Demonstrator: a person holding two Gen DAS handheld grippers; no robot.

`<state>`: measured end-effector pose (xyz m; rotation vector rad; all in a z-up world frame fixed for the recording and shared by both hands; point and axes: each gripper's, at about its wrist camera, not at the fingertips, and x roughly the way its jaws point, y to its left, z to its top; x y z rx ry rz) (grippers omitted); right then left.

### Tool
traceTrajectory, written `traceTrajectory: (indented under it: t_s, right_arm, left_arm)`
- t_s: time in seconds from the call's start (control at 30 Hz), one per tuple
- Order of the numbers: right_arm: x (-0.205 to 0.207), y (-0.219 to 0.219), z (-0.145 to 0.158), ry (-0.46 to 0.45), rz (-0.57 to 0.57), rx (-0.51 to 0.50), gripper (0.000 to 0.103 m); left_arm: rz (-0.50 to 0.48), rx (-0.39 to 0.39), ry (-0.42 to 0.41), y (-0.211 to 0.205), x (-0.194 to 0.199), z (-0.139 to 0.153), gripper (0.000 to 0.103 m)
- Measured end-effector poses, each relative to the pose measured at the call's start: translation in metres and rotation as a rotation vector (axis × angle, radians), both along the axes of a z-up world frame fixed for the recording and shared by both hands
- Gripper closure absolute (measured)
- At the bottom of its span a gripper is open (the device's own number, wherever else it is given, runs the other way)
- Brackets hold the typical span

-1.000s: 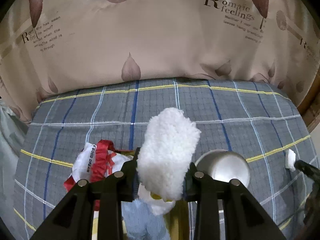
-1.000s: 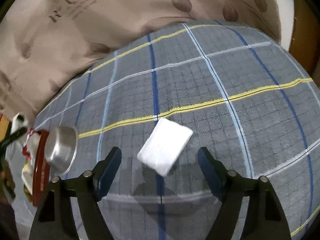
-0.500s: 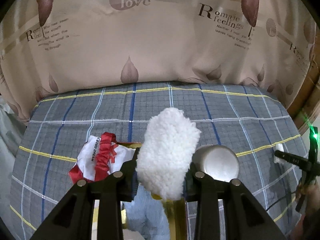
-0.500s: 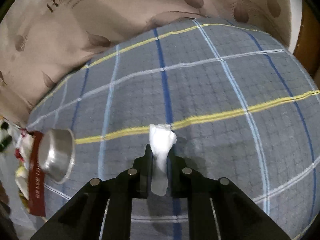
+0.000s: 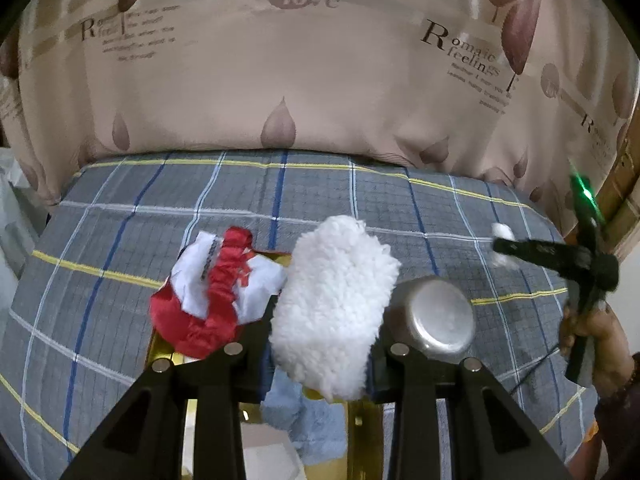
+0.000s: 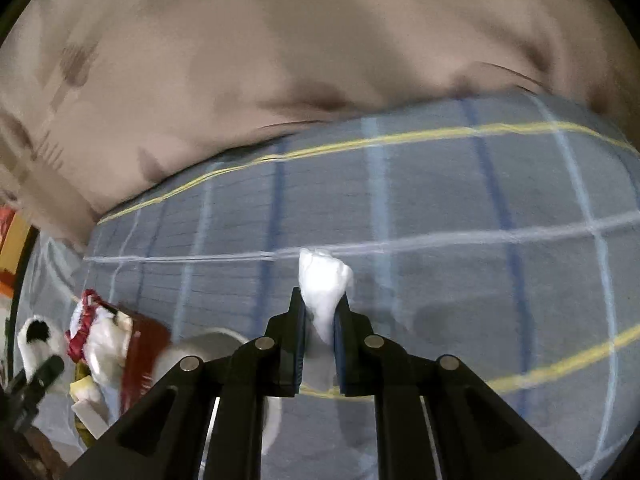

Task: Organize soft objects
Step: 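Lower the fluffy cloth into the gold tray, open the left gripper while the right carries the tissue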

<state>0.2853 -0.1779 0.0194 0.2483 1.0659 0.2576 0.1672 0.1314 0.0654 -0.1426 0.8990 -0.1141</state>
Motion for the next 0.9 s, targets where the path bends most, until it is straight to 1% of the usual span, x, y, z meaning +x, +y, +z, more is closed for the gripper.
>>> traceTrajectory:
  t_s: [0.13, 0.27, 0.4, 0.5, 0.63, 0.8, 0.9]
  right_arm:
    - [0.008, 0.048, 0.002, -0.008, 0.069, 0.016, 0.091]
    - [0.008, 0.086, 0.003, -0.018, 0.124, 0.028, 0.091]
    - [-0.002, 0.111, 0.007, -0.033, 0.183, 0.035, 0.091]
    - [-0.015, 0.115, 0.012, -0.041, 0.207, 0.069, 0.091]
    - [-0.046, 0.114, 0.018, -0.063, 0.229, 0.131, 0.091]
    - [-0.086, 0.109, 0.019, -0.080, 0.260, 0.178, 0.091]
    - [-0.110, 0.104, 0.018, -0.087, 0.276, 0.188, 0.091]
  left_arm:
    - [0.021, -0.022, 0.010, 0.013, -0.010, -0.004, 0.070]
    - [0.037, -0.042, 0.016, 0.023, -0.019, -0.008, 0.070]
    - [0.058, -0.068, 0.021, 0.035, -0.030, -0.012, 0.070]
    - [0.069, -0.074, 0.023, 0.042, -0.036, -0.014, 0.070]
    - [0.082, -0.080, 0.024, 0.051, -0.041, -0.016, 0.069]
    - [0.097, -0.077, 0.026, 0.060, -0.044, -0.019, 0.069]
    - [0.103, -0.080, 0.031, 0.064, -0.046, -0.023, 0.069]
